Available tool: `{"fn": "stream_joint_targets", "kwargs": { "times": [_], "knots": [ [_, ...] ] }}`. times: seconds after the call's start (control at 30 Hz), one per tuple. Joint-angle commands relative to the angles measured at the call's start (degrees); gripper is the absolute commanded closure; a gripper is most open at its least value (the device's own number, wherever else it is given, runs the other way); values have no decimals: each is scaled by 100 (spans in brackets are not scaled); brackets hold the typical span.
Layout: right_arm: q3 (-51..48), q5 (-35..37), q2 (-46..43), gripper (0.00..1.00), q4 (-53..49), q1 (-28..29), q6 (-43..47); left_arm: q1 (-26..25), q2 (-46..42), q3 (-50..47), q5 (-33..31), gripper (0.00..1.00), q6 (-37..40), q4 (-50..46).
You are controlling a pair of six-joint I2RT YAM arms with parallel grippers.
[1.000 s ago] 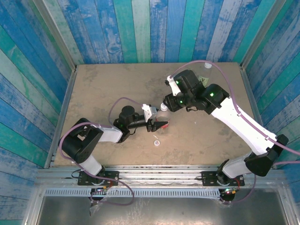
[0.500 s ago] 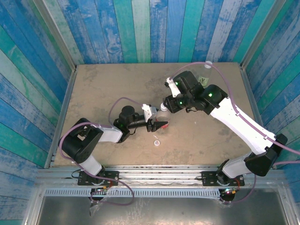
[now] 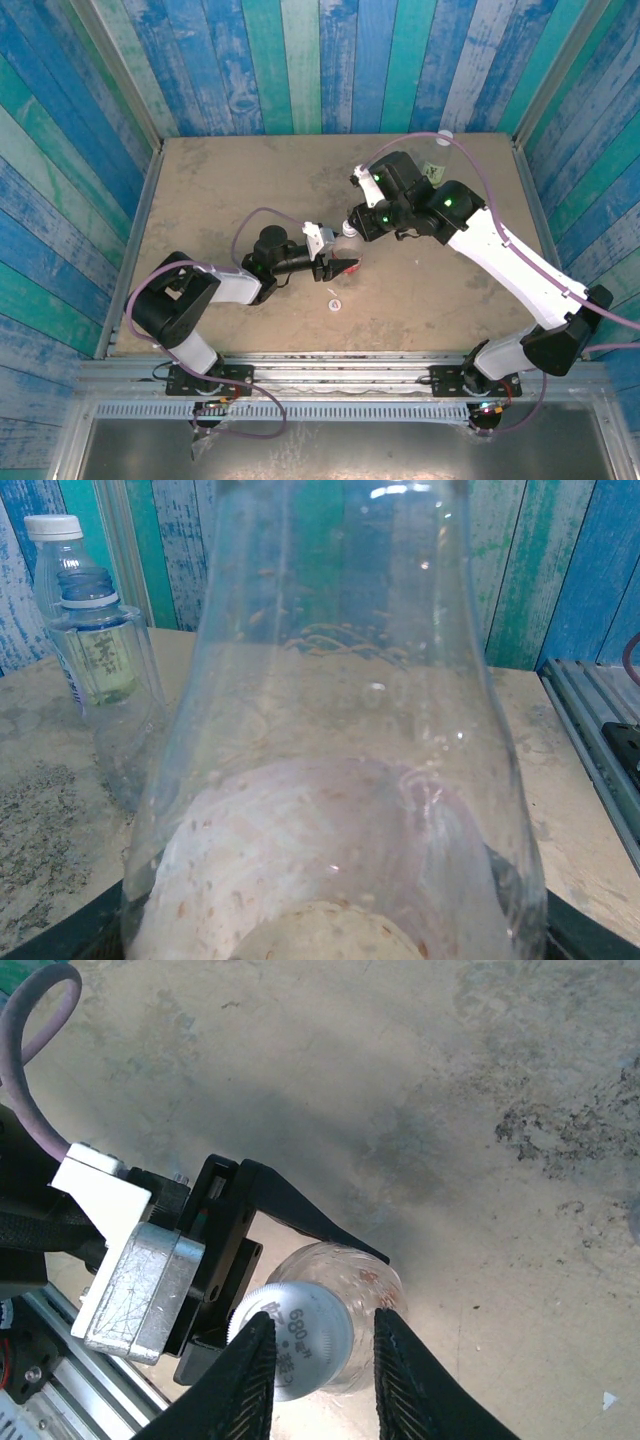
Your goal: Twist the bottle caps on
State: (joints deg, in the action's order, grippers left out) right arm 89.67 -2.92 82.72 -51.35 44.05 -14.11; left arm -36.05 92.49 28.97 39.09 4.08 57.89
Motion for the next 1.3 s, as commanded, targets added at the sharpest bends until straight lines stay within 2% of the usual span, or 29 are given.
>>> {"fn": "stream_joint_targets", "kwargs": {
  "times": [0.0, 0.27, 0.97, 1.1, 1.27],
  "knots": [
    [35, -205, 122, 73, -145, -35, -5, 13, -154, -31, -95, 34, 31, -397],
    [-93, -376, 53, 80, -144, -37, -113, 13, -165, -28, -101, 34, 27, -392],
    [-389, -648, -271, 83, -143, -49, -351, 11, -126, -14, -90, 34, 23, -395],
    [-389, -564, -295, 80, -140, -40, -356, 11, -125, -7, -81, 34, 11, -384],
    [-298, -492, -286, 70, -138, -45, -343, 11, -118, -9, -77, 34, 9, -386]
  ]
}}
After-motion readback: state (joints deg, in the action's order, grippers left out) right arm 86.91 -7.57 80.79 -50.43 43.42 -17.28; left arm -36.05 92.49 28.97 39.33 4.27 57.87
